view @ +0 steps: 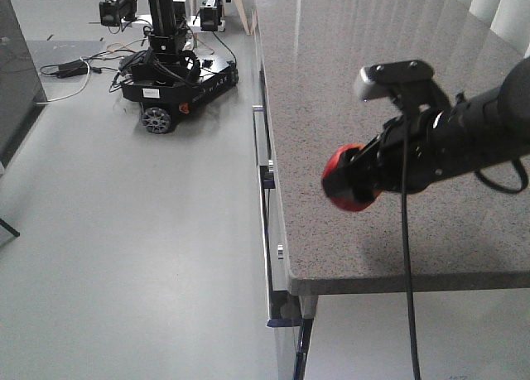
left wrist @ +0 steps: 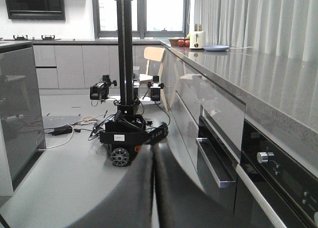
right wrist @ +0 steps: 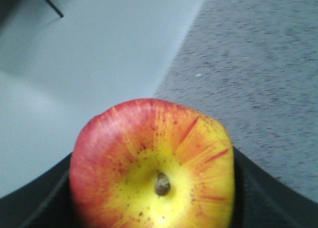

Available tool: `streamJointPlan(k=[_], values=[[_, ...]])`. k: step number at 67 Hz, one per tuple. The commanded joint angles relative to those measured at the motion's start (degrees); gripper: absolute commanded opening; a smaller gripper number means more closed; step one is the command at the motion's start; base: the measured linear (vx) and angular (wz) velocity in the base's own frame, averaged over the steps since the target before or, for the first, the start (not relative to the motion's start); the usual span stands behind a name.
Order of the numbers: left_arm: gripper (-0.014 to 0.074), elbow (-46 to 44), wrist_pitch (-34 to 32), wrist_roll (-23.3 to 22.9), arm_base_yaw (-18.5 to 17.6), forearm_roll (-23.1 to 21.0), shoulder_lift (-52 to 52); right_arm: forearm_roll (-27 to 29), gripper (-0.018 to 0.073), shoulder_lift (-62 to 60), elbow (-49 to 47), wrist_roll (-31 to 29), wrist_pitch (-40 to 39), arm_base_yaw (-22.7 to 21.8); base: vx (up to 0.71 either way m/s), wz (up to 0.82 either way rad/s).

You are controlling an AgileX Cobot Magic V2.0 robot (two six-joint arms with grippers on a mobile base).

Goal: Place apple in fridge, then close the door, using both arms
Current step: 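Lift the apple with the right gripper and pull it toward the robot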

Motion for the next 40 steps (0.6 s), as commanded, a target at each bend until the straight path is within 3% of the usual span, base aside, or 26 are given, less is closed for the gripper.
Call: streamJointPlan(k=[1,20,40], values=[[-0.0006,1.6,-4.4,-0.5,0.0,-0.3,-0.8,1.2,0.0224,-5.0,1.7,-1.0,-5.4,2.5,0.00,0.00],[-0.0006,1.6,-4.4,-0.5,0.0,-0.3,-0.8,1.3,0.0224,-16.7,10.6,-1.0,-6.2,8.1,0.00,0.00],[-0.0006,1.6,-4.4,-0.5,0.0,-0.3,-0.8,1.2,0.0224,-30.2,14.1,-1.0,-1.2,9.5,0.00,0.00]])
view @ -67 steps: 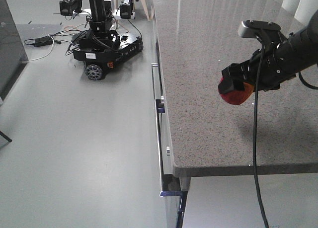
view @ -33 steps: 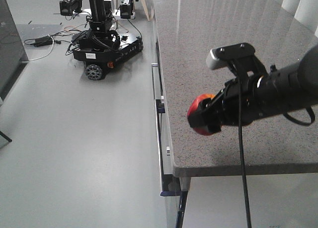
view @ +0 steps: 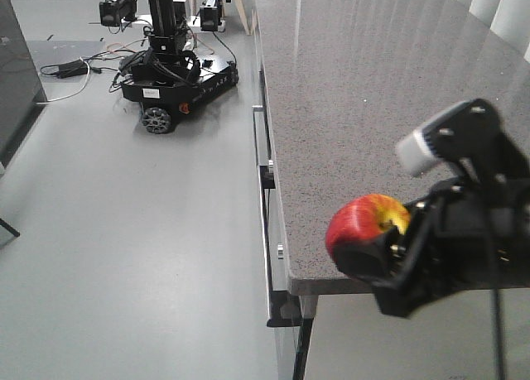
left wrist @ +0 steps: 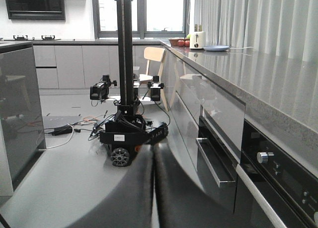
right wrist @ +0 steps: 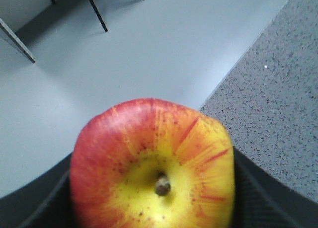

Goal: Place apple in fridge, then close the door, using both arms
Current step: 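Lift the apple with the right gripper and pull it toward the robot, then hold the apple in the right gripper while driving away from the counter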

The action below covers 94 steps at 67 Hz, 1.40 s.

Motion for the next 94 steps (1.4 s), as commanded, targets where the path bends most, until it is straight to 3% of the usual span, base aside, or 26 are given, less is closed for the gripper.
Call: streamJointPlan(k=[1,16,37,94], values=[[-0.0006,1.6,-4.4,-0.5,0.0,-0.3,-0.8,1.2,0.0224,-5.0,-1.4,-0.5,-0.3,0.0,0.00,0.00],[-0.0006,1.6,-4.4,-0.5,0.0,-0.3,-0.8,1.0,0.0224,-13.5,-1.2,1.5,6.2,0.0,0.00,0.00],[-0.0006,1.6,-4.4,-0.5,0.0,-0.3,-0.8,-3.9,0.0224,-22.3,-1.2,4.1,12.0,0.0,0.00,0.00],[-0.0006,1.6,-4.4,-0.5,0.0,-0.3,-0.8,-3.2,0.0224,-24.6,-1.2,4.4,12.7,0.0,0.00,0.00]])
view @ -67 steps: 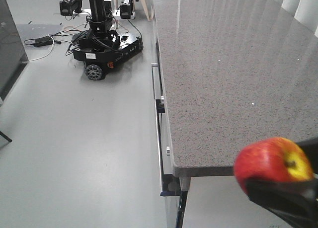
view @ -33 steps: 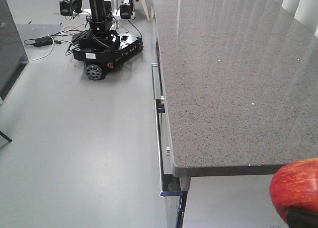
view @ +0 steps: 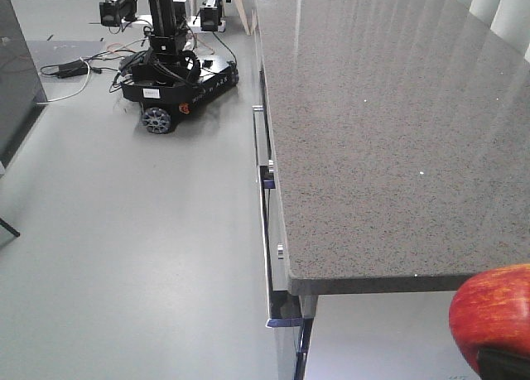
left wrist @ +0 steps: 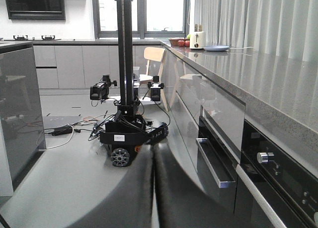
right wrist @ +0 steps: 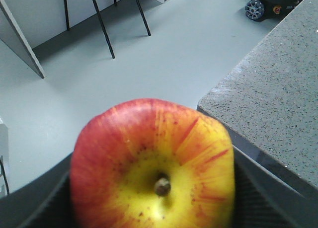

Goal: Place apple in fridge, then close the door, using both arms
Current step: 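Hold the apple in the right gripper while driving away from the counter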

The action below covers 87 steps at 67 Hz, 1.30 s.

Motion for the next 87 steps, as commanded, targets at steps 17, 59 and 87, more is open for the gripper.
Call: streamJointPlan(k=[17,59,87], values=[[-0.0006,1.6,-4.4,-0.5,0.0,-0.3,-0.8,1.1,0.0224,0.3,-1.5,0.1,-3.7,0.0,0.00,0.00],[-0.0006,1.6,-4.4,-0.5,0.0,-0.3,-0.8,1.1,0.0224,0.3,-1.5,0.1,-3.6,0.0,-0.02,0.07],[-0.0006,1.6,-4.4,-0.5,0.0,-0.3,-0.8,1.1,0.0224,0.3,-1.5,0.1,-3.6,0.0,-0.04,0.40]])
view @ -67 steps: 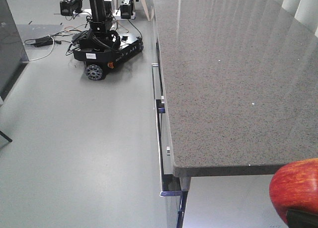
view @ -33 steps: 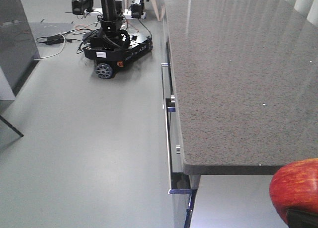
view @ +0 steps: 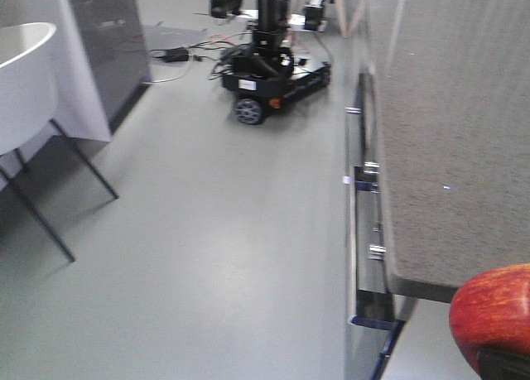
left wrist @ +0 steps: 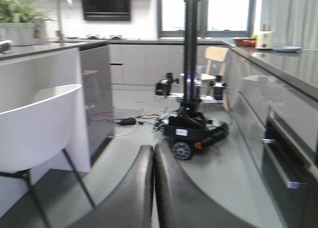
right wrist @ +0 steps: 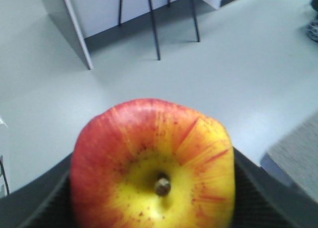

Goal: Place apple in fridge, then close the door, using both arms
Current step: 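Hold the apple in the right gripper while driving away from the counter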

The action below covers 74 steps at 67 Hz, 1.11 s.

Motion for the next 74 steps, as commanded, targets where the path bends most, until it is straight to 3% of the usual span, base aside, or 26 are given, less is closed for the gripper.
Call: streamJointPlan(k=[1,74], values=[[-0.0006,1.6,-4.4,-0.5,0.0,-0.3,-0.8,1.1,0.0224,0.3,-1.5,0.0,-3.7,0.0,-0.06,0.54],[-0.0006,1.6,-4.4,-0.5,0.0,-0.3,-0.8,1.1,0.0224,0.3,-1.5,0.0,-3.7,0.0,-0.06,0.48]])
